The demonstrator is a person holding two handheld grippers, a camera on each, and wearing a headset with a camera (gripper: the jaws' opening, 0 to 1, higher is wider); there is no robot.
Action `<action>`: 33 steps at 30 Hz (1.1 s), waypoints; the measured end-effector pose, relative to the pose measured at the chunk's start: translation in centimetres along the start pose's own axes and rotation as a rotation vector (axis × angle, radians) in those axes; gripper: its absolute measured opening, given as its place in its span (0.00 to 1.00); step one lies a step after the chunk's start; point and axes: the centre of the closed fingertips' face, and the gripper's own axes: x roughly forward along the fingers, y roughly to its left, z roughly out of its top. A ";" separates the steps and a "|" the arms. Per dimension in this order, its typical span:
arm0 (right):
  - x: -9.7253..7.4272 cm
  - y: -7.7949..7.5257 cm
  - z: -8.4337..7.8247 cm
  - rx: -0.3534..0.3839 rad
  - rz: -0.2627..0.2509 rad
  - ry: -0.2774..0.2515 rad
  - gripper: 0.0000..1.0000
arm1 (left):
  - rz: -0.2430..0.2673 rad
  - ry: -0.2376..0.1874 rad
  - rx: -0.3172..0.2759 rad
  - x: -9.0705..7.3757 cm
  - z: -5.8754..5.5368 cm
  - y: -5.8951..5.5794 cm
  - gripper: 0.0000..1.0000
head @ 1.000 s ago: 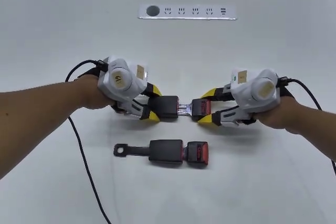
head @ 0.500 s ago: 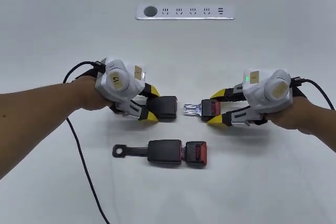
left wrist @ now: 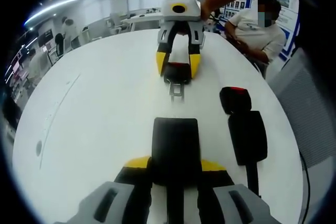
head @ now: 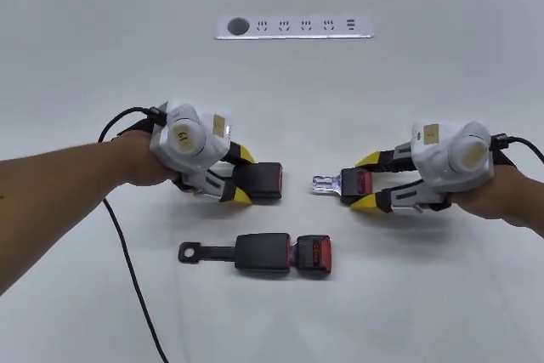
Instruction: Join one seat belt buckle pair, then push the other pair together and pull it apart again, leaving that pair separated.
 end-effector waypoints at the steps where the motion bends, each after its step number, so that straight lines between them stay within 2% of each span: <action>1: -0.1 -0.1 -0.1 0.001 -0.002 0.001 0.33 | 0.000 0.001 0.000 0.0 0.0 0.0 0.33; 5: -0.6 -0.5 -0.6 0.007 -0.003 0.006 0.33 | -0.001 0.005 0.001 0.0 0.0 0.0 0.34; 15: -1.9 -0.1 -0.6 0.005 -0.008 0.008 0.33 | -0.006 0.013 0.006 0.1 -0.1 0.1 0.34; 21: -2.9 0.4 -1.4 0.002 -0.012 0.011 0.33 | -0.007 0.017 0.007 0.1 0.0 0.0 0.34; 33: -3.6 0.6 -2.6 0.005 -0.021 0.024 0.34 | -0.006 0.025 0.004 0.2 -0.2 0.2 0.34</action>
